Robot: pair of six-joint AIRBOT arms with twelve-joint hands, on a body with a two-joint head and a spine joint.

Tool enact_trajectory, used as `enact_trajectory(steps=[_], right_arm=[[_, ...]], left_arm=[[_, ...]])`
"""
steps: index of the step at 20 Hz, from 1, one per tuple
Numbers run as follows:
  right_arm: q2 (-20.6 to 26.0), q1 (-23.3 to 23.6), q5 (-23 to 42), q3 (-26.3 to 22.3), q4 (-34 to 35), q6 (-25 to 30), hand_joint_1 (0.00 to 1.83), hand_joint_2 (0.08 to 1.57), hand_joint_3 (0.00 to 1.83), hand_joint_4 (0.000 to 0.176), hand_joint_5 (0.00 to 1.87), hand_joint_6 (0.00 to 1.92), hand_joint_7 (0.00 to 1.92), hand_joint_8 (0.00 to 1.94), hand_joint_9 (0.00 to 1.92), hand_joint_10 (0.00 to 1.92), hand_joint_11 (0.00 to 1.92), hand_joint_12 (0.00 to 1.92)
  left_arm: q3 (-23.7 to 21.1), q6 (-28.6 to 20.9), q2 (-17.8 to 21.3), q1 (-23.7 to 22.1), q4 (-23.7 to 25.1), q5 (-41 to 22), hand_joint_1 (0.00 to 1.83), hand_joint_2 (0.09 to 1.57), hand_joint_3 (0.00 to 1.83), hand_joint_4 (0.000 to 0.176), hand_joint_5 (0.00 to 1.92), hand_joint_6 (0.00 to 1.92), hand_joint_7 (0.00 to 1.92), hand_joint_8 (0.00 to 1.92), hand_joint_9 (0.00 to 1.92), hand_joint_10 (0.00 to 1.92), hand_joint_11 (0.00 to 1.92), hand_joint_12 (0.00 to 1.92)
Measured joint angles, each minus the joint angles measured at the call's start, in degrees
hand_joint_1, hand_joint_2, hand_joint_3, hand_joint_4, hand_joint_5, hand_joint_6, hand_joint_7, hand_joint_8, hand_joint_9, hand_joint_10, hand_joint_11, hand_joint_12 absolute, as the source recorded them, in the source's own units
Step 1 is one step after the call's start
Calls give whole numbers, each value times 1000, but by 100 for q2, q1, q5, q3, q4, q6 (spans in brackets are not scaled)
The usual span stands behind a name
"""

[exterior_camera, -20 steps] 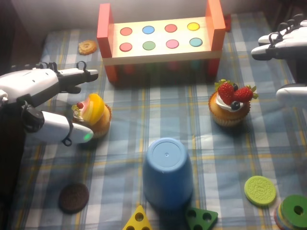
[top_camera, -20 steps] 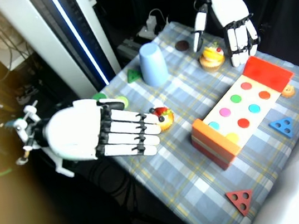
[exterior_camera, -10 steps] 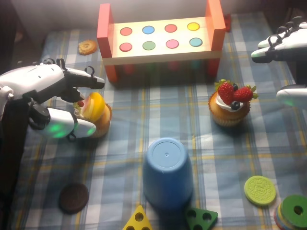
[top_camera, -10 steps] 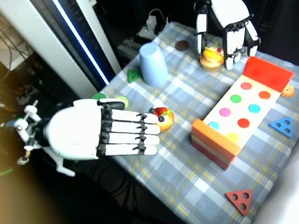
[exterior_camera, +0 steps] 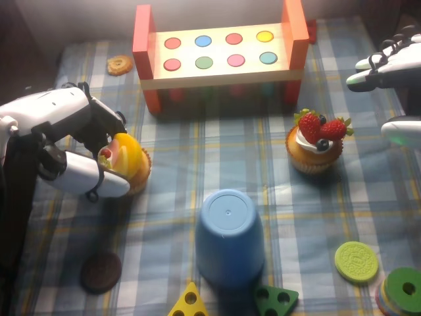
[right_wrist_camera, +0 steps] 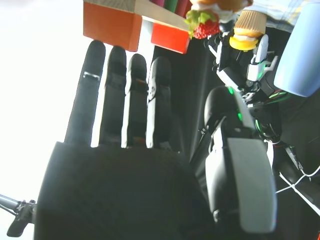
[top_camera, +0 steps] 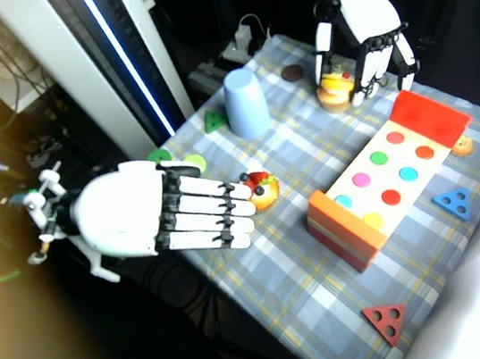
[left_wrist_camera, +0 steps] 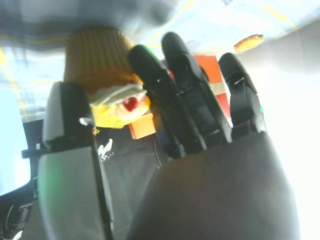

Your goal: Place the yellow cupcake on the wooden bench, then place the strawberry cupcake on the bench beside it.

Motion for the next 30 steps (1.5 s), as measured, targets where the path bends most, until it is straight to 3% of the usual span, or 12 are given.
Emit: enact_trajectory(steps=[7, 11, 14, 17, 20, 21, 23, 25, 26, 28, 29, 30], right_arm=[[0, -24, 2, 0, 24, 9, 464, 1293, 0, 0, 586, 0, 561, 0, 518, 1, 377, 397], [0, -24, 2, 0, 28, 11, 474, 1290, 0, 0, 582, 1, 566, 4, 499, 1, 360, 377], [-31, -22, 11, 35, 11, 17, 473, 1293, 0, 0, 574, 0, 573, 4, 528, 9, 377, 392], [-111, -24, -4, 98, -59, 37, 475, 1298, 2, 0, 561, 0, 558, 0, 518, 3, 369, 392], [-151, -22, 13, 118, -140, 103, 498, 1295, 0, 0, 569, 0, 553, 0, 499, 0, 264, 568], [-188, -22, 22, 136, -149, 107, 498, 1292, 0, 0, 573, 2, 557, 1, 500, 2, 258, 588], [-203, -22, -7, 142, -184, 107, 497, 1293, 0, 0, 574, 2, 557, 1, 504, 3, 264, 594], [-201, -22, -7, 168, -186, 109, 498, 1294, 0, 0, 574, 0, 558, 0, 511, 0, 254, 643], [-201, -22, -7, 177, -170, 109, 503, 1297, 1, 0, 574, 0, 557, 0, 512, 1, 256, 647], [-216, -22, -9, 188, -199, 151, 519, 1300, 1, 0, 570, 0, 549, 0, 509, 0, 252, 665], [-227, -22, -17, 201, -234, 181, 544, 1301, 0, 0, 570, 0, 549, 0, 511, 1, 250, 668], [-238, -22, -26, 205, -256, 195, 533, 1308, 3, 0, 554, 0, 537, 0, 505, 0, 244, 670]], left_arm=[[-74, -2378, 507, -352, 1434, -802, 1248, 1051, 0, 1, 1196, 514, 1089, 905, 991, 7, 122, 544], [396, -2702, 142, -1458, 2057, -688, 1237, 1064, 0, 39, 1119, 759, 1074, 830, 1035, 57, 0, 988], [1067, -2627, -455, -2573, 2258, 11, 1251, 1025, 0, 50, 1188, 623, 1212, 601, 1062, 19, 182, 896], [1589, -1893, -857, -2778, 1703, 761, 1258, 1009, 0, 40, 1190, 609, 1309, 429, 1100, 8, 257, 726], [1971, -601, -1224, -2883, 743, 1478, 1245, 1043, 3, 19, 1098, 721, 1201, 675, 1063, 6, 99, 1062], [2116, -175, -1362, -2905, 378, 1556, 1241, 1074, 0, 0, 1090, 661, 1075, 964, 1008, 5, 6, 1202], [2315, 437, -1572, -2903, -140, 1644, 1240, 1078, 1, 0, 1067, 699, 1072, 970, 1010, 7, 30, 1227], [2430, 1106, -1757, -2885, -634, 1718, 1219, 1102, 5, 10, 973, 911, 1044, 962, 962, 6, 104, 919], [2492, 1606, -1860, -2881, -1049, 1794, 1202, 1123, 2, 42, 940, 1038, 995, 967, 910, 1, 101, 692], [2680, 2557, -2033, -2855, -1838, 1878, 1220, 1102, 1, 4, 960, 942, 1065, 926, 1042, 24, 205, 654], [2763, 2850, -2072, -2826, -2103, 1860, 1063, 1127, 1, 84, 949, 1013, 1079, 569, 1095, 29, 259, 631], [2822, 3311, -2103, -2782, -2511, 1816, 1212, 1087, 0, 0, 1061, 718, 1081, 909, 1161, 52, 320, 650]])
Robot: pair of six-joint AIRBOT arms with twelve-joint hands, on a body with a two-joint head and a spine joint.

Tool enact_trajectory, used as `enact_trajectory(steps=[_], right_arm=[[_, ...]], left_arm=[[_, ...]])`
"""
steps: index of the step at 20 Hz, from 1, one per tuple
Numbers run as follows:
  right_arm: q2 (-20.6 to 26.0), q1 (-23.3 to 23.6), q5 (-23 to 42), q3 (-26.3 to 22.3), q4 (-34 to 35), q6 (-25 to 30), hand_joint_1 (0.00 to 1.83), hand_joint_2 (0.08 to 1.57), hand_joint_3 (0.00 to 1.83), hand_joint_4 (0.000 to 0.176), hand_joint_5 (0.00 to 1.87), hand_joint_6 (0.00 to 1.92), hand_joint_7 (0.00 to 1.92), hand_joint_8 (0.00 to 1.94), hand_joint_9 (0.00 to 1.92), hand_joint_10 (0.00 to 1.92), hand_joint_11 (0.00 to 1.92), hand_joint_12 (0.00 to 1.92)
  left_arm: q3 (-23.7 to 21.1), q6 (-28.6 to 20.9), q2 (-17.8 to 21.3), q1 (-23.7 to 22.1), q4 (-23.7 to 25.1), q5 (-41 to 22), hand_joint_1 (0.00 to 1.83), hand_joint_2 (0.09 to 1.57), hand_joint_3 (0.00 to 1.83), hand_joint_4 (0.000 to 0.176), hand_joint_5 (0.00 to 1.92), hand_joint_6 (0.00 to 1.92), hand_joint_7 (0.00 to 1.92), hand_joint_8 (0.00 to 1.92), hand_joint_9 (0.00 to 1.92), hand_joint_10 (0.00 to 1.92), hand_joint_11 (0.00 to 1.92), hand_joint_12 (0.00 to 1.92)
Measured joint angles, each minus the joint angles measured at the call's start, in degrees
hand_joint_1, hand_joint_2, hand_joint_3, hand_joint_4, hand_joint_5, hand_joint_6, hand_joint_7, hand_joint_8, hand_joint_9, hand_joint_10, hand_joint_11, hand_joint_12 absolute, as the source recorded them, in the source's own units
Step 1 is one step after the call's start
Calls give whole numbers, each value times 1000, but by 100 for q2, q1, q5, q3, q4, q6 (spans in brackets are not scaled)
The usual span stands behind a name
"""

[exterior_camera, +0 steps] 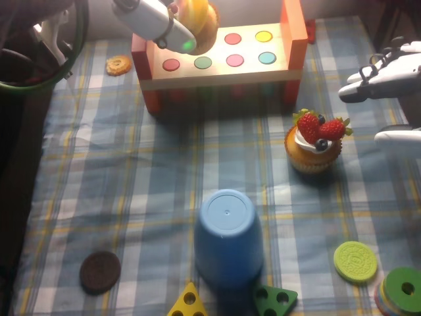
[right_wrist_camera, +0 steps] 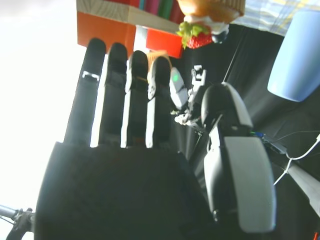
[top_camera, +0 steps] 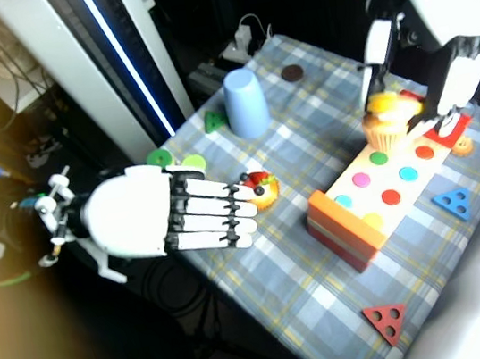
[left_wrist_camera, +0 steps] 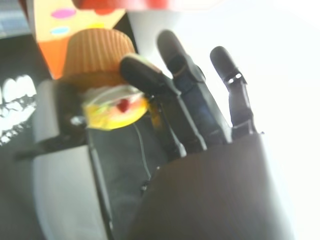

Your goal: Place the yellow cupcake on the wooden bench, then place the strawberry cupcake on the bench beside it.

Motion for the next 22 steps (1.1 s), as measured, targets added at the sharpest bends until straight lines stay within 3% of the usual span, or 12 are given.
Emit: enact_trajectory(steps=[1, 3, 4, 5, 6, 7, 8, 9, 10, 13, 16, 22], right_arm=[[0, 0, -13, 0, -4, 0, 533, 1308, 3, 0, 554, 0, 537, 0, 505, 0, 244, 670], [0, 0, -22, 0, -7, 2, 514, 1315, 0, 0, 553, 0, 527, 0, 493, 0, 218, 714], [0, 0, -17, 2, -7, 2, 514, 1315, 0, 0, 553, 0, 527, 0, 493, 0, 218, 714], [0, 0, -24, 4, -17, 4, 529, 1315, 0, 0, 557, 1, 532, 2, 503, 5, 227, 730], [0, 0, -39, 7, -17, 2, 529, 1315, 0, 0, 557, 1, 532, 2, 503, 5, 227, 730], [0, 0, -44, 7, -13, 2, 515, 1315, 0, 0, 551, 0, 525, 0, 505, 4, 238, 734], [0, 0, -39, 11, -15, 4, 529, 1313, 0, 0, 552, 0, 526, 0, 508, 4, 242, 738], [0, 0, -50, 11, -20, 4, 541, 1310, 0, 0, 549, 0, 521, 0, 506, 1, 223, 775], [0, 0, -55, 11, -17, 4, 541, 1310, 0, 0, 549, 0, 521, 0, 506, 1, 223, 775], [-2, 0, -57, 11, -17, 20, 579, 1305, 2, 0, 535, 0, 527, 0, 527, 1, 258, 770], [-2, 0, -59, 11, -17, 31, 589, 1299, 0, 6, 535, 0, 527, 0, 513, 0, 248, 710], [-63, 190, -107, 46, -33, 39, 600, 1174, 0, 40, 472, 0, 469, 0, 461, 0, 179, 781]], left_arm=[[4, 59, -2, 4, -37, -13, 1212, 1087, 0, 0, 1061, 718, 1081, 909, 1161, 52, 320, 650], [44, 284, -28, 48, -295, -42, 936, 1206, 0, 161, 806, 1258, 991, 831, 1125, 56, 116, 675], [50, 286, -28, 66, -304, -37, 936, 1206, 0, 161, 806, 1258, 991, 831, 1125, 56, 116, 675], [55, 293, -28, 87, -343, -26, 1115, 1209, 14, 16, 739, 1272, 903, 1157, 1024, 18, 12, 595], [61, 293, -31, 92, -365, -9, 1115, 1209, 14, 16, 739, 1272, 903, 1157, 1024, 18, 12, 595], [66, 293, -35, 125, -382, -22, 1186, 1156, 0, 28, 859, 1200, 953, 999, 931, 4, 106, 654], [66, 293, -35, 157, -387, -17, 1047, 1137, 0, 124, 917, 1079, 897, 380, 842, 1, 109, 711], [66, 297, -35, 192, -391, -13, 963, 1084, 0, 41, 834, 416, 885, 116, 766, 0, 80, 719], [66, 299, -35, 203, -389, -11, 963, 1084, 0, 41, 834, 416, 885, 116, 766, 0, 80, 719], [55, 306, -35, 205, -345, -28, 945, 915, 0, 89, 539, 0, 572, 0, 538, 0, 0, 979], [-125, 308, 0, 205, -221, -105, 929, 891, 0, 170, 246, 2, 285, 0, 319, 0, 0, 586], [-909, -2575, 531, 295, 2245, -597, 746, 806, 0, 176, 0, 0, 0, 0, 1, 0, 0, 94]])
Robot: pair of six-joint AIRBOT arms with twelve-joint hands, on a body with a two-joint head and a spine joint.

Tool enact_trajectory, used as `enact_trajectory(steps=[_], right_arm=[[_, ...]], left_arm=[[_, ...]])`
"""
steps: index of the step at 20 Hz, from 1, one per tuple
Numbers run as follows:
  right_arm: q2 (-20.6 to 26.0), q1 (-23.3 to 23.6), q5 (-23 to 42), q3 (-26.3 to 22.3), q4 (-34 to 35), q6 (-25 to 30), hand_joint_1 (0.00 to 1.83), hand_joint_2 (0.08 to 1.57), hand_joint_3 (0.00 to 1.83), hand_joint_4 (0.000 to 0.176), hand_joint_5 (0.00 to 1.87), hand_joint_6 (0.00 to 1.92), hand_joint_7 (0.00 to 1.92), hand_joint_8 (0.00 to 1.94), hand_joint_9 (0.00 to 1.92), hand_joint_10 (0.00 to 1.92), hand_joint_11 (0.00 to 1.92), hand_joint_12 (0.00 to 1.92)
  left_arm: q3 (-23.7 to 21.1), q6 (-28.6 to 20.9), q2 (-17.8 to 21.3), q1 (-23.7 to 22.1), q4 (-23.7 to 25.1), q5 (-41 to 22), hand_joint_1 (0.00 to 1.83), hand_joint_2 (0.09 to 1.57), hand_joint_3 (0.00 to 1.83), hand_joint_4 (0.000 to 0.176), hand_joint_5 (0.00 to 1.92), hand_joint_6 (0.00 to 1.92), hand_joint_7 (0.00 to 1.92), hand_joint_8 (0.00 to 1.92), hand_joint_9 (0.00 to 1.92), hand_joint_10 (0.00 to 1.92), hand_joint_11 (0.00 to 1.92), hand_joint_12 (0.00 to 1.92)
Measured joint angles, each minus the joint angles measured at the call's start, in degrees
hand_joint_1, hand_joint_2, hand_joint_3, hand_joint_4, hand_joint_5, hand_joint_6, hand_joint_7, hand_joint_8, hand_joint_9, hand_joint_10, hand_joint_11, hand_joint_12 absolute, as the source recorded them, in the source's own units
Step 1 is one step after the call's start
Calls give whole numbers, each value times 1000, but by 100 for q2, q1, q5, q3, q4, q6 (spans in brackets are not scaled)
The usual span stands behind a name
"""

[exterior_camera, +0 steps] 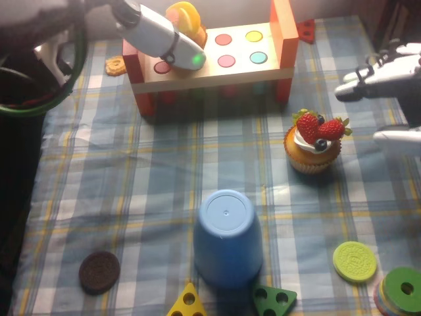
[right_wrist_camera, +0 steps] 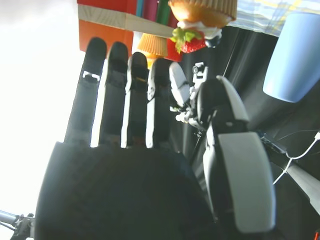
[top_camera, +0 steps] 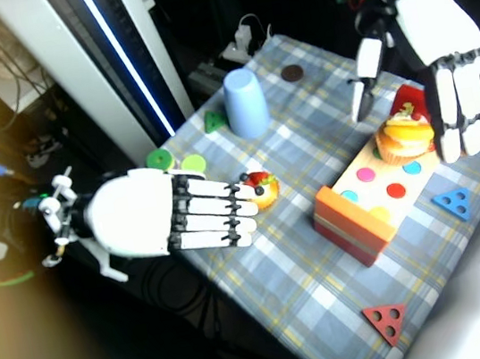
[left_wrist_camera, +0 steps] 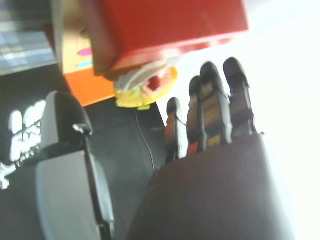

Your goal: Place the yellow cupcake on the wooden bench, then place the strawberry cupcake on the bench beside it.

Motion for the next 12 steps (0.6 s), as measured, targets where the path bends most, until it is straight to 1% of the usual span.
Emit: enact_trajectory(steps=[1, 2, 3, 4, 5, 6, 7, 8, 9, 10, 11, 12], right_arm=[[-42, 72, 11, 26, -15, 2, 630, 1141, 0, 42, 450, 0, 460, 0, 457, 0, 165, 791], [-103, 149, 44, 59, -63, 2, 650, 1105, 0, 65, 422, 0, 447, 0, 448, 0, 128, 823], [-142, 210, 37, 63, -136, 2, 660, 1085, 0, 95, 403, 1, 434, 1, 445, 0, 98, 883], [-197, 302, -17, 74, -280, 11, 677, 1058, 0, 118, 391, 0, 449, 1, 473, 4, 126, 948], [-295, 439, -85, 133, -472, 94, 682, 1042, 0, 127, 378, 0, 455, 2, 483, 6, 115, 953], [-417, 597, -197, 236, -699, 234, 687, 1038, 0, 126, 379, 1, 434, 0, 458, 1, 72, 935], [-535, 719, -328, 352, -850, 358, 711, 1021, 0, 96, 430, 2, 455, 1, 452, 0, 54, 885], [-625, 789, -442, 437, -953, 455, 719, 1014, 0, 93, 445, 4, 486, 11, 495, 17, 118, 907], [-684, 822, -584, 494, -1047, 540, 692, 1007, 0, 88, 456, 1, 524, 5, 553, 17, 167, 983], [-717, 855, -719, 520, -1167, 577, 687, 988, 0, 75, 478, 2, 578, 6, 671, 52, 231, 1282], [-730, 868, -844, 527, -1248, 595, 703, 973, 0, 65, 492, 5, 612, 14, 733, 74, 291, 1367], [-754, 909, -951, 551, -1325, 610, 746, 962, 0, 64, 503, 4, 678, 22, 800, 112, 333, 1487]], left_arm=[[-208, -592, 155, 85, 496, -232, 757, 803, 0, 176, 0, 0, 0, 0, 0, 0, 0, 18], [-461, -1226, 341, 210, 964, -487, 698, 789, 0, 176, 0, 0, 0, 0, 0, 0, 0, 3], [-656, -1641, 487, 306, 1285, -706, 674, 778, 0, 176, 0, 0, 0, 0, 0, 0, 0, 0], [-907, -2059, 682, 450, 1593, -1019, 651, 769, 0, 176, 0, 0, 0, 0, 0, 0, 0, 0], [-1220, -2485, 951, 656, 1871, -1453, 582, 767, 0, 176, 0, 0, 0, 0, 0, 0, 0, 0], [-1521, -2876, 1226, 942, 2127, -1958, 610, 775, 0, 176, 0, 0, 0, 0, 0, 0, 0, 0], [-1731, -3202, 1436, 1207, 2256, -2317, 802, 728, 0, 176, 0, 0, 0, 0, 0, 0, 0, 0], [-1860, -3480, 1600, 1436, 2378, -2544, 868, 708, 0, 176, 0, 0, 0, 0, 0, 0, 0, 0], [-1969, -3770, 1740, 1657, 2446, -2754, 851, 720, 0, 176, 0, 0, 0, 0, 0, 0, 0, 0], [-2055, -4026, 1867, 1845, 2514, -2920, 788, 733, 2, 176, 0, 0, 0, 0, 0, 0, 0, 0], [-2103, -4175, 1921, 1937, 2531, -3036, 771, 753, 10, 176, 0, 0, 0, 0, 0, 0, 0, 0], [-2138, -4293, 1950, 1985, 2562, -3171, 771, 747, 6, 176, 0, 0, 0, 0, 0, 0, 0, 0]])
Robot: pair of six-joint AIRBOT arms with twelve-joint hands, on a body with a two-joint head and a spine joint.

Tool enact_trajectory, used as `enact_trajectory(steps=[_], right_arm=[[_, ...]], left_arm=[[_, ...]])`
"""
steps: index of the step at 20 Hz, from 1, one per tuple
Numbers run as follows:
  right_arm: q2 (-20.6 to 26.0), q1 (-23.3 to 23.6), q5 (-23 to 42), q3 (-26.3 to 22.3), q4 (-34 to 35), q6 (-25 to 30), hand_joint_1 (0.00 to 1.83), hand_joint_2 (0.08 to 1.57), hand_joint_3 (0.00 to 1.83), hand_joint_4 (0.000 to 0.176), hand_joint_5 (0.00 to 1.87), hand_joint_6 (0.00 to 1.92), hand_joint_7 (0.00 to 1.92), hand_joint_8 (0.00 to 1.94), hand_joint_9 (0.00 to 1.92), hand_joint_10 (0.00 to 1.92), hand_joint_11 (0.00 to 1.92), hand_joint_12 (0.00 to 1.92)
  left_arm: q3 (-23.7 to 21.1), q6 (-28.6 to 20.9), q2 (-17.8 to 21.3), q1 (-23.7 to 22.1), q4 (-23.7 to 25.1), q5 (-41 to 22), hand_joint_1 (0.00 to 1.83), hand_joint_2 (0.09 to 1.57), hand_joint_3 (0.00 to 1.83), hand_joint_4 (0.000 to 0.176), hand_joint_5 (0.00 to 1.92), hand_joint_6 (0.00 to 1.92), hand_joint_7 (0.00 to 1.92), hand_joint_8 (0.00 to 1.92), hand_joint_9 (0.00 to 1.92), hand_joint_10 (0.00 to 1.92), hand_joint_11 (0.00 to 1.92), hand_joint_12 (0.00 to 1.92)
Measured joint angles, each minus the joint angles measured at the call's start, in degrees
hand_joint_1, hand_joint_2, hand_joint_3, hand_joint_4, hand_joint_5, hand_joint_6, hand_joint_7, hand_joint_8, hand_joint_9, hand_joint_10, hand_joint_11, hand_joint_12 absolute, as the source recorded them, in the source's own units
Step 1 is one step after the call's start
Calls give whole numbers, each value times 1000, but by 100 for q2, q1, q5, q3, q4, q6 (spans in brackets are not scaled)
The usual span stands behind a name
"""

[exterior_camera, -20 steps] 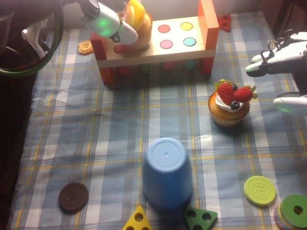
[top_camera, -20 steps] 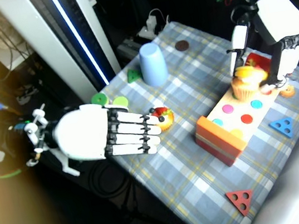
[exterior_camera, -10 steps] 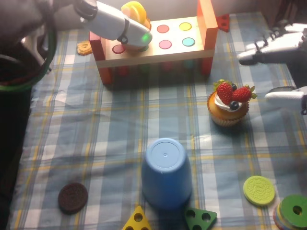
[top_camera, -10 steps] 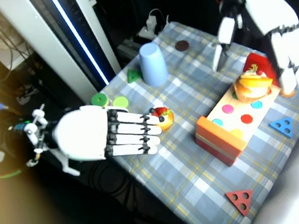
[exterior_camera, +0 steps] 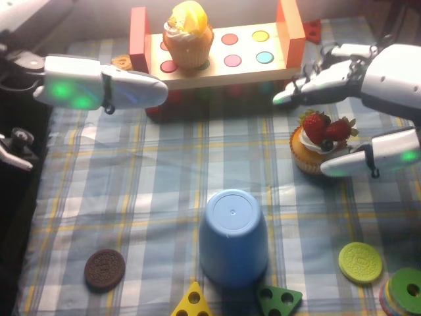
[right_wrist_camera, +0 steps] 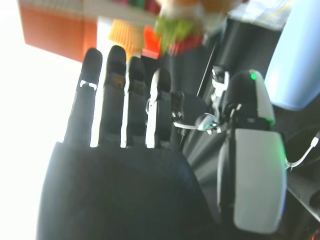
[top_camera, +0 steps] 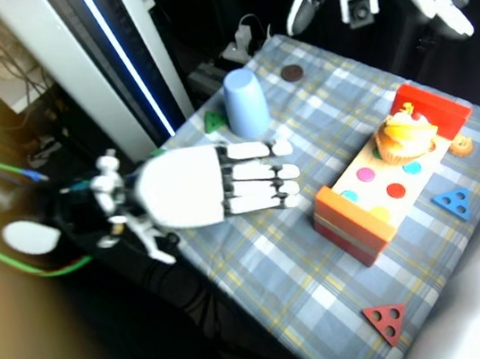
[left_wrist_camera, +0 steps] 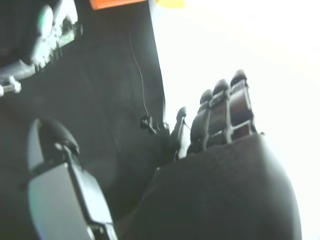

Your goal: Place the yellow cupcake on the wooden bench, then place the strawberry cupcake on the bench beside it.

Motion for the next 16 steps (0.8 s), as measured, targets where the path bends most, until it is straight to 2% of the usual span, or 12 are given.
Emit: enact_trajectory(steps=[2, 5, 7, 8, 9, 10, 11, 12, 13, 14, 15, 16], right_arm=[[-4, 55, -142, 42, -70, 4, 745, 973, 1, 99, 513, 1, 757, 20, 804, 136, 263, 1477], [-2, 125, -433, 127, -138, 4, 964, 976, 0, 52, 563, 5, 779, 10, 771, 517, 463, 1475], [-31, 157, -505, 160, -177, 9, 1061, 963, 0, 49, 627, 3, 905, 46, 692, 1150, 603, 1728], [-68, 164, -507, 177, -173, 9, 1043, 964, 0, 53, 698, 3, 905, 272, 670, 1491, 641, 1882], [-111, 197, -516, 181, -192, 46, 1058, 969, 0, 55, 741, 5, 821, 649, 684, 1641, 674, 1913], [-138, 225, -516, 190, -205, 46, 1291, 1052, 4, 9, 835, 12, 992, 861, 812, 1082, 634, 1597], [-168, 260, -505, 197, -197, 55, 1349, 1054, 0, 0, 918, 16, 1071, 831, 968, 734, 747, 1328], [-175, 264, -487, 197, -186, 76, 1283, 1072, 10, 0, 1005, 688, 1063, 856, 1085, 635, 794, 1365], [-184, 264, -424, 227, -184, 129, 1279, 1073, 5, 0, 990, 730, 1140, 884, 1129, 656, 824, 1392], [-197, 264, -411, 256, -175, 164, 1273, 1096, 5, 0, 1034, 589, 1048, 1124, 1104, 1069, 890, 1593], [-214, 278, -413, 282, -155, 195, 1273, 1101, 1, 0, 1043, 571, 1029, 1179, 1085, 1263, 936, 1667], [-219, 289, -420, 299, -162, 232, 1272, 1099, 0, 0, 1066, 568, 1018, 1198, 1051, 1258, 934, 1612]], left_arm=[[-37, -68, -2, 4, 76, -168, 770, 759, 10, 176, 0, 0, 0, 0, 0, 0, 0, 0], [-37, -118, -2, 4, 70, -223, 769, 764, 7, 176, 0, 0, 0, 0, 0, 0, 88, 42], [-37, -216, -2, 90, 42, -304, 771, 755, 0, 176, 0, 0, 0, 0, 0, 0, 117, 66], [-37, -282, -2, 162, 20, -332, 764, 759, 2, 176, 0, 0, 0, 0, 0, 0, 78, 55], [-37, -348, 0, 240, -44, -334, 759, 760, 2, 176, 0, 0, 0, 0, 0, 0, 76, 59], [-37, -393, 9, 278, -79, -350, 743, 772, 7, 176, 0, 0, 0, 0, 0, 0, 69, 60], [-37, -446, 35, 299, -76, -369, 721, 792, 5, 176, 0, 0, 0, 0, 0, 0, 13, 180], [-37, -476, 50, 306, -83, -413, 701, 798, 6, 176, 0, 0, 0, 0, 0, 0, 2, 208], [-37, -479, 59, 308, -151, -470, 703, 800, 5, 176, 0, 0, 0, 0, 0, 0, 0, 214], [-37, -481, 59, 308, -192, -503, 708, 803, 3, 176, 0, 0, 0, 0, 0, 0, 0, 184], [-37, -487, 59, 308, -199, -522, 728, 802, 1, 176, 0, 0, 0, 0, 0, 0, 0, 147], [-37, -494, 59, 313, -179, -529, 746, 797, 0, 176, 0, 0, 0, 0, 0, 0, 0, 185]])
